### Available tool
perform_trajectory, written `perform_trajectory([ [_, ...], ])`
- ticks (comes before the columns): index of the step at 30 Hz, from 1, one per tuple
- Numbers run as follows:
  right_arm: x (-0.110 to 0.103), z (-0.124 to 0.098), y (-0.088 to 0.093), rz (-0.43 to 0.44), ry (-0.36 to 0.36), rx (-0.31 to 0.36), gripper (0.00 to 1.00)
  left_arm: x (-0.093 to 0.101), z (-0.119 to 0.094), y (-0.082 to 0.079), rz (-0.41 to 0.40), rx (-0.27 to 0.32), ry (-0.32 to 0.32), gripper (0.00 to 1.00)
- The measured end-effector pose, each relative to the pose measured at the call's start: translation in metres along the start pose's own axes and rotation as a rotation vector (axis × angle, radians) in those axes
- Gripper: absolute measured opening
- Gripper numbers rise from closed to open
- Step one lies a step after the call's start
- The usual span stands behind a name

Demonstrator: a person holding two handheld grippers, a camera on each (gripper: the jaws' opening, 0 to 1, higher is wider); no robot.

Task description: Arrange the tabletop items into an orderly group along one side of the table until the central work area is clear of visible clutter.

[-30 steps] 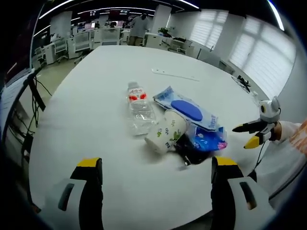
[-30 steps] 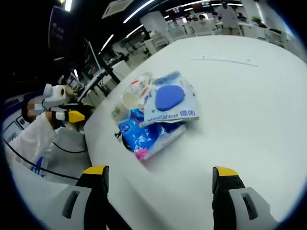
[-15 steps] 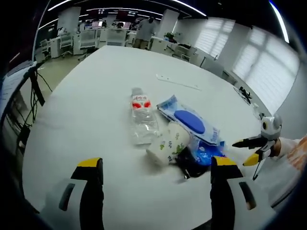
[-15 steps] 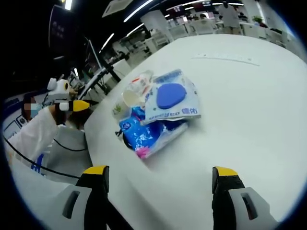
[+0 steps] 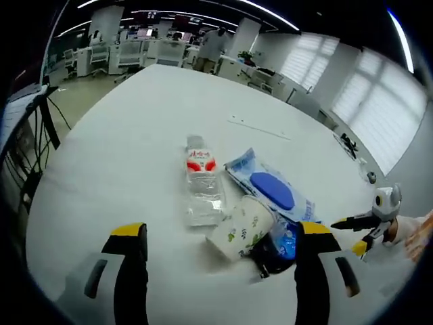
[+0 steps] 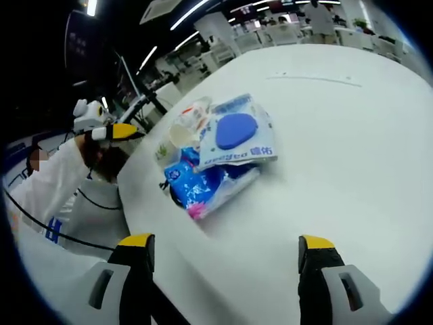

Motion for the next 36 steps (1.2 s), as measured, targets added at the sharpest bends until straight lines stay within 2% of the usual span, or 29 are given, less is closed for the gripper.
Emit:
perform_trajectory([
  [17,0.008,-0.002,-0.003,0.04,0.016,0.015,0.88,0.004,0.044,-0.029,-0.027,0.001,-0.004,0.87],
  [23,0.009,-0.001,-0.005,0.049,0.014,0.022,0.88,-0.004,0.066,-0.034,-0.023,-0.03,-0.013,0.85],
  [27,0.011,-0.001,-0.005,0.055,0.013,0.019,0.88,-0.01,0.076,-0.036,-0.048,-0.041,-0.037,0.82],
  [36,0.014,-0.001,-0.006,0.064,0.016,0.022,0.88,-0.007,0.089,-0.043,-0.024,-0.096,-0.094,0.76],
])
Point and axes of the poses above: the point that each gripper's makers call its tool centre point, and the gripper's own axes: z roughly forward along the fingers, x roughly to its right, y roughly out of its underside, the point moved 8 cm from there along -z, roughly backward along the fingers, and after that the axes turned 5 degrees about x, right-handed, at the moved point
